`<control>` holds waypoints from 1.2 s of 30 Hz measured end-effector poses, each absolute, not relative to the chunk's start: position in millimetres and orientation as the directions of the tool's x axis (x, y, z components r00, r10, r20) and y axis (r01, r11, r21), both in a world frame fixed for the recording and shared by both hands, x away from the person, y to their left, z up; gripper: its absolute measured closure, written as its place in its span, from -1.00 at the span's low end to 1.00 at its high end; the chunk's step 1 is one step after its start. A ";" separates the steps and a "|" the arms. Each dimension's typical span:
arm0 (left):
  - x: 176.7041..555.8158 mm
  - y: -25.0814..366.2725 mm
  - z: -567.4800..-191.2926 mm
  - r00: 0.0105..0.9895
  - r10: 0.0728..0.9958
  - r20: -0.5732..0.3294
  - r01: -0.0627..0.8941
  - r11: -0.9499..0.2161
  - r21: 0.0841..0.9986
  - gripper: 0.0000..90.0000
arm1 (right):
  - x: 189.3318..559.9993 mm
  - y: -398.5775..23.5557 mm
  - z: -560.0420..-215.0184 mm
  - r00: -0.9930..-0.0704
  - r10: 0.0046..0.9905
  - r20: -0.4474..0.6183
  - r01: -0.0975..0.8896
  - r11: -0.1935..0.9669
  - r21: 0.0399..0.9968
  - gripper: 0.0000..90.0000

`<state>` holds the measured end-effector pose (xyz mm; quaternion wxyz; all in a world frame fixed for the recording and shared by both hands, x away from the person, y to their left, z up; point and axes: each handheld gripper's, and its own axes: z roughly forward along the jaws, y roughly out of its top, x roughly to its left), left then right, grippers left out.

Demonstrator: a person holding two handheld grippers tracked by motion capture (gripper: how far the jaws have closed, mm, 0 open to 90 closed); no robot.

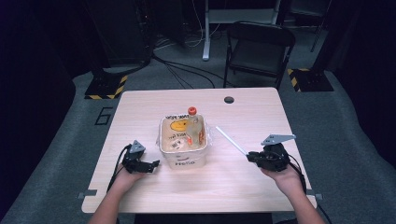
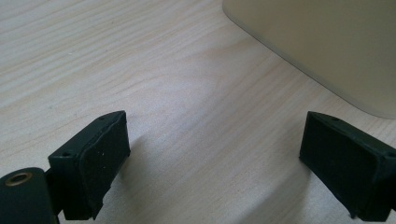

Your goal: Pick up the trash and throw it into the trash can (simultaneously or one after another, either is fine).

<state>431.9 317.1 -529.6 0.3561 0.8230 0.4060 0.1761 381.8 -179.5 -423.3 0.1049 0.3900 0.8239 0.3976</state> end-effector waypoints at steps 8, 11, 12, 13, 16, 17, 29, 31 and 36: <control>431.9 317.1 -529.6 0.608 0.794 0.001 0.543 -0.417 0.729 -0.82 | 378.4 -180.3 -412.2 -0.687 0.716 0.125 0.543 0.393 0.742 0.76; 431.9 317.1 -529.6 0.608 0.794 0.001 0.543 -0.417 0.729 -0.82 | 374.2 -178.4 -403.4 -0.703 0.702 0.112 0.525 0.406 0.748 0.76; 431.9 317.1 -529.6 0.608 0.794 0.001 0.543 -0.417 0.729 -0.82 | 373.3 -177.7 -401.6 -0.709 0.696 0.110 0.517 0.409 0.752 0.76; 431.9 317.1 -529.6 0.608 0.794 0.000 0.543 -0.416 0.729 -0.82 | 372.1 -176.5 -399.7 -0.712 0.693 0.111 0.516 0.410 0.752 0.76; 432.0 317.2 -529.5 0.609 0.793 0.003 0.542 -0.418 0.729 -0.82 | 369.9 -171.3 -395.0 -0.730 0.676 0.104 0.499 0.422 0.757 0.76; 431.9 317.2 -529.5 0.609 0.793 0.002 0.542 -0.418 0.729 -0.82 | 369.2 -169.2 -393.5 -0.736 0.670 0.101 0.494 0.429 0.756 0.76; 431.9 317.1 -529.6 0.608 0.794 0.001 0.543 -0.417 0.729 -0.82 | 369.4 -144.4 -385.4 -0.783 0.616 0.085 0.453 0.472 0.756 0.76; 432.0 317.2 -529.5 0.609 0.793 0.003 0.542 -0.419 0.729 -0.82 | 370.6 -141.6 -385.2 -0.787 0.611 0.086 0.450 0.474 0.757 0.76; 431.9 317.1 -529.5 0.608 0.794 0.001 0.543 -0.417 0.729 -0.82 | 373.5 -135.1 -385.1 -0.793 0.603 0.087 0.446 0.478 0.757 0.76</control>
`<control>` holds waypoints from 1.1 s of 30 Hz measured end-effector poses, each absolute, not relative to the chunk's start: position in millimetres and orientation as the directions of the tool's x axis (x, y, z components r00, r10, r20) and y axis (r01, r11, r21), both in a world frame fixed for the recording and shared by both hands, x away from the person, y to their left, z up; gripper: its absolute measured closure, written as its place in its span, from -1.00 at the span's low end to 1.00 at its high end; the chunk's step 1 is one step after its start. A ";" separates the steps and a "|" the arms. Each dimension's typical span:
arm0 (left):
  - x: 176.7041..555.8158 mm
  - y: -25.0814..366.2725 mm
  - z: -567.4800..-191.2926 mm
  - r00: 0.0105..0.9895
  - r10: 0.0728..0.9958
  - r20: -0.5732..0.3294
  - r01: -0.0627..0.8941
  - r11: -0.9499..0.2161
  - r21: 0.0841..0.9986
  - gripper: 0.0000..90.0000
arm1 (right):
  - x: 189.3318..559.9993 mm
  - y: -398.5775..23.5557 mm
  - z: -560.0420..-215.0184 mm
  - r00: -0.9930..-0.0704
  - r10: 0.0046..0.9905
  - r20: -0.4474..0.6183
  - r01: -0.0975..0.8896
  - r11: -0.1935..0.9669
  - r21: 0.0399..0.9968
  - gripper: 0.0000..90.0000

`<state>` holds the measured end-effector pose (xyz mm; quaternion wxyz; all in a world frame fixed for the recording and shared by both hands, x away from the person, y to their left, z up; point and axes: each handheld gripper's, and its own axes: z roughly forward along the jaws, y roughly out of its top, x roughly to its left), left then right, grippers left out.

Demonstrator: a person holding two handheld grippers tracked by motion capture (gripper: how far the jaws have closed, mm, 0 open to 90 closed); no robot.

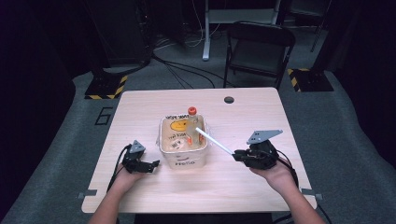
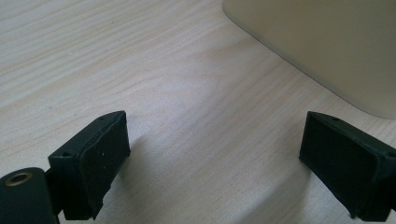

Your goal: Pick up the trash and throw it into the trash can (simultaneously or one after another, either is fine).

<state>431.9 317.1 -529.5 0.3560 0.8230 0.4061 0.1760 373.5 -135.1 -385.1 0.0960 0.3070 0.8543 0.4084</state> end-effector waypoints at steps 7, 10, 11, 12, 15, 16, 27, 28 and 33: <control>431.9 317.1 -529.5 0.608 0.794 0.001 0.543 -0.417 0.729 -0.82 | 375.6 -126.8 -382.4 -0.798 0.596 0.092 0.444 0.478 0.758 0.76; 431.9 317.1 -529.5 0.608 0.794 0.001 0.543 -0.417 0.729 -0.82 | 377.1 -122.9 -381.2 -0.802 0.590 0.093 0.440 0.477 0.761 0.76; 431.9 317.1 -529.5 0.608 0.794 0.001 0.543 -0.417 0.729 -0.82 | 377.7 -121.6 -380.8 -0.804 0.587 0.091 0.436 0.479 0.761 0.76; 431.9 317.1 -529.5 0.608 0.794 0.001 0.543 -0.417 0.729 -0.82 | 378.3 -120.0 -380.6 -0.806 0.586 0.090 0.434 0.481 0.762 0.76; 431.9 317.1 -529.5 0.609 0.793 0.001 0.543 -0.418 0.729 -0.82 | 379.8 -115.3 -380.3 -0.808 0.582 0.091 0.434 0.483 0.761 0.76; 431.9 317.1 -529.5 0.609 0.793 0.001 0.543 -0.418 0.729 -0.82 | 380.5 -113.8 -380.1 -0.810 0.580 0.088 0.430 0.486 0.761 0.76; 431.9 317.1 -529.5 0.609 0.793 0.000 0.543 -0.417 0.729 -0.82 | 387.1 -100.5 -376.4 -0.819 0.568 0.085 0.421 0.493 0.761 0.76; 431.9 317.1 -529.5 0.609 0.793 0.000 0.543 -0.417 0.729 -0.82 | 387.1 -100.5 -376.4 -0.819 0.568 0.085 0.421 0.493 0.761 0.76; 431.9 317.1 -529.5 0.609 0.793 0.001 0.543 -0.417 0.729 -0.82 | 391.5 -93.0 -374.8 -0.823 0.562 0.081 0.416 0.499 0.760 0.76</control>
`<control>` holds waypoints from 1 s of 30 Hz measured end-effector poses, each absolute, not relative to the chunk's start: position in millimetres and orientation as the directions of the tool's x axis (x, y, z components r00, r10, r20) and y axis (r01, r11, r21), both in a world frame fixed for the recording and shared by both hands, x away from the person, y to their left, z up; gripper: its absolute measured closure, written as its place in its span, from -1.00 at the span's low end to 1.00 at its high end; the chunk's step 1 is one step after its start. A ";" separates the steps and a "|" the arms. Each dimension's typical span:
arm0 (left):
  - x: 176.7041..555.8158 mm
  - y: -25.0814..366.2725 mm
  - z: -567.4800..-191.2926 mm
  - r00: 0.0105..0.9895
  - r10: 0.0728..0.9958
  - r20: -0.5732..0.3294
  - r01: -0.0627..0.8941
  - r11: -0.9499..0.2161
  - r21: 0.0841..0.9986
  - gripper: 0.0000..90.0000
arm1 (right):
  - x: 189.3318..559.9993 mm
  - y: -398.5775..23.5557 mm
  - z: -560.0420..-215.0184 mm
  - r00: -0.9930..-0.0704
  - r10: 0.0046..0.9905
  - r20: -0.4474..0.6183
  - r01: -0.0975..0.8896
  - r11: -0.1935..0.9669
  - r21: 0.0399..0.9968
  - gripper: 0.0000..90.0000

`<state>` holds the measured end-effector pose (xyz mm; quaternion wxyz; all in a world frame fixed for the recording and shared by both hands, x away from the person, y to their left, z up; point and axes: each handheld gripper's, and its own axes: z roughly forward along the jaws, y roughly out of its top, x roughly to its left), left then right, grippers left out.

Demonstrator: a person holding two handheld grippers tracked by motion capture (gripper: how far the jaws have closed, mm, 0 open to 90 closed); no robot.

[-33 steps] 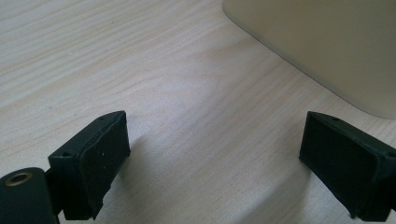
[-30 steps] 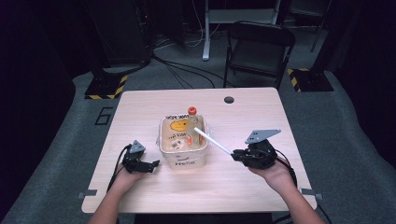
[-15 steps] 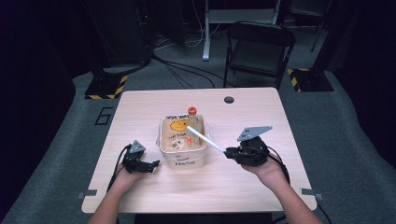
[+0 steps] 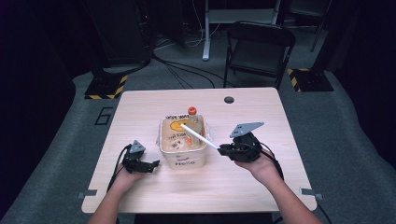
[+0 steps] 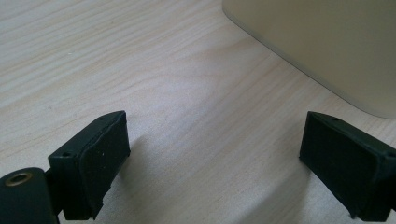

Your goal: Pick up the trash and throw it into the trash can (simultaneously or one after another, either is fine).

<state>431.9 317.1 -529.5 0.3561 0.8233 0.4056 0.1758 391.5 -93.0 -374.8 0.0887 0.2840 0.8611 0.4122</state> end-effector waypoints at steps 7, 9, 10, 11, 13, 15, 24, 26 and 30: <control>431.9 317.1 -529.6 0.609 0.793 0.000 0.542 -0.417 0.729 -0.82 | 397.1 -82.6 -374.4 -0.829 0.553 0.077 0.409 0.509 0.758 0.76; 431.9 317.1 -529.5 0.609 0.793 0.001 0.542 -0.417 0.729 -0.82 | 398.1 -81.0 -374.2 -0.832 0.550 0.074 0.405 0.511 0.758 0.76; 431.9 317.1 -529.5 0.609 0.793 0.000 0.543 -0.417 0.729 -0.82 | 399.7 -77.7 -373.8 -0.833 0.548 0.070 0.402 0.513 0.758 0.76; 431.9 317.1 -529.6 0.609 0.793 0.000 0.543 -0.417 0.729 -0.82 | 400.4 -76.0 -373.7 -0.833 0.548 0.072 0.403 0.513 0.758 0.76; 431.9 317.1 -529.6 0.609 0.793 0.000 0.543 -0.417 0.729 -0.82 | 401.7 -72.7 -373.7 -0.833 0.548 0.072 0.404 0.516 0.755 0.76; 431.9 317.1 -529.6 0.609 0.793 0.000 0.543 -0.417 0.729 -0.82 | 403.5 -69.4 -373.8 -0.835 0.545 0.072 0.404 0.519 0.753 0.76; 431.9 317.1 -529.5 0.609 0.793 0.000 0.543 -0.417 0.729 -0.82 | 407.6 -57.6 -374.5 -0.832 0.550 0.072 0.411 0.525 0.745 0.76; 431.9 317.1 -529.5 0.609 0.793 0.000 0.543 -0.417 0.729 -0.82 | 408.5 -55.4 -374.6 -0.832 0.549 0.072 0.412 0.527 0.744 0.76; 431.9 317.1 -529.5 0.609 0.793 0.001 0.542 -0.417 0.729 -0.82 | 409.5 -52.2 -375.0 -0.832 0.550 0.073 0.416 0.531 0.739 0.76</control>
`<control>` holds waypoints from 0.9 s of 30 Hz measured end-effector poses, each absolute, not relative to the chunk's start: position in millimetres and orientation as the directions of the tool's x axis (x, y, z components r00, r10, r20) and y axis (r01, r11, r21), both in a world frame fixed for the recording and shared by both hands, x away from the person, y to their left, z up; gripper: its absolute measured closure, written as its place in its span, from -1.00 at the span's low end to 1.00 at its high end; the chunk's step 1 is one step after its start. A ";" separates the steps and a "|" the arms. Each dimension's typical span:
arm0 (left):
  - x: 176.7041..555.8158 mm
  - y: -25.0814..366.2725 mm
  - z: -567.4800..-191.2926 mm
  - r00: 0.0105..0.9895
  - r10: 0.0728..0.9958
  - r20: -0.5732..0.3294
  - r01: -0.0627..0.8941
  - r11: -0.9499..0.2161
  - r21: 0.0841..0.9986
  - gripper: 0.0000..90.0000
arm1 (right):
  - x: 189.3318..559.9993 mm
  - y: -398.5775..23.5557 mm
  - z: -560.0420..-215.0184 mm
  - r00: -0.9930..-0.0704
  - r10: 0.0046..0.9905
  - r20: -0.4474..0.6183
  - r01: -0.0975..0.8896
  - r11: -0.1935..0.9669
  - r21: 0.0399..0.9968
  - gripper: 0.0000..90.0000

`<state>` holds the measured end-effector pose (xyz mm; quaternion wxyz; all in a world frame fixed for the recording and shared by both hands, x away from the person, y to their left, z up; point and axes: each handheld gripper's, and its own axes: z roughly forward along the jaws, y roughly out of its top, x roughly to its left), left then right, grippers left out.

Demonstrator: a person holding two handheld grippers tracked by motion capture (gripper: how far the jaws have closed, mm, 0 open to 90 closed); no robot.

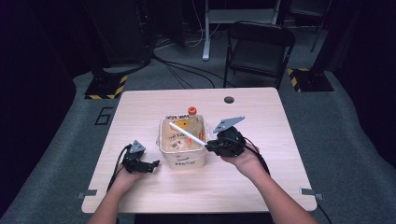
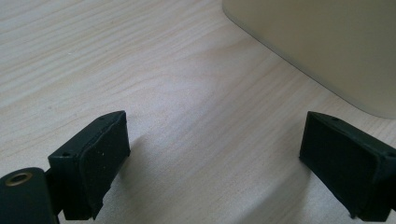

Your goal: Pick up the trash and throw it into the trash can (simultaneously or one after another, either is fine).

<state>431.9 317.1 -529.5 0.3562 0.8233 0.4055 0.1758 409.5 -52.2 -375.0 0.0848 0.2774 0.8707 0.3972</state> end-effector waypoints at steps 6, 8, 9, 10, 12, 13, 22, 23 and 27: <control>431.9 317.1 -529.5 0.609 0.793 0.000 0.543 -0.417 0.729 -0.82 | 414.1 -46.1 -376.7 -0.831 0.553 0.055 0.409 0.541 0.735 0.75; 431.9 317.1 -529.5 0.609 0.793 0.000 0.543 -0.417 0.729 -0.82 | 415.6 -44.9 -377.0 -0.830 0.555 0.056 0.411 0.541 0.734 0.75; 431.9 317.1 -529.5 0.609 0.793 0.000 0.543 -0.417 0.729 -0.82 | 416.1 -44.5 -377.1 -0.830 0.556 0.055 0.411 0.542 0.733 0.75; 431.9 317.1 -529.5 0.609 0.793 0.000 0.543 -0.417 0.729 -0.82 | 417.2 -44.2 -377.3 -0.831 0.554 0.052 0.408 0.543 0.734 0.75; 431.9 317.1 -529.5 0.609 0.793 0.000 0.543 -0.417 0.729 -0.82 | 418.5 -43.6 -377.4 -0.827 0.560 0.052 0.412 0.541 0.733 0.75; 431.9 317.1 -529.6 0.609 0.793 0.000 0.543 -0.417 0.729 -0.82 | 419.2 -43.5 -377.3 -0.826 0.561 0.054 0.414 0.539 0.733 0.75; 431.9 317.1 -529.6 0.609 0.793 0.000 0.543 -0.417 0.729 -0.82 | 422.9 -39.3 -377.1 -0.824 0.565 0.044 0.410 0.540 0.735 0.74; 431.9 317.1 -529.5 0.609 0.793 0.000 0.543 -0.417 0.729 -0.82 | 423.1 -38.9 -377.0 -0.823 0.566 0.042 0.409 0.541 0.735 0.74; 431.9 317.1 -529.6 0.609 0.793 0.000 0.543 -0.417 0.729 -0.82 | 423.6 -37.3 -376.3 -0.820 0.571 0.041 0.415 0.545 0.729 0.74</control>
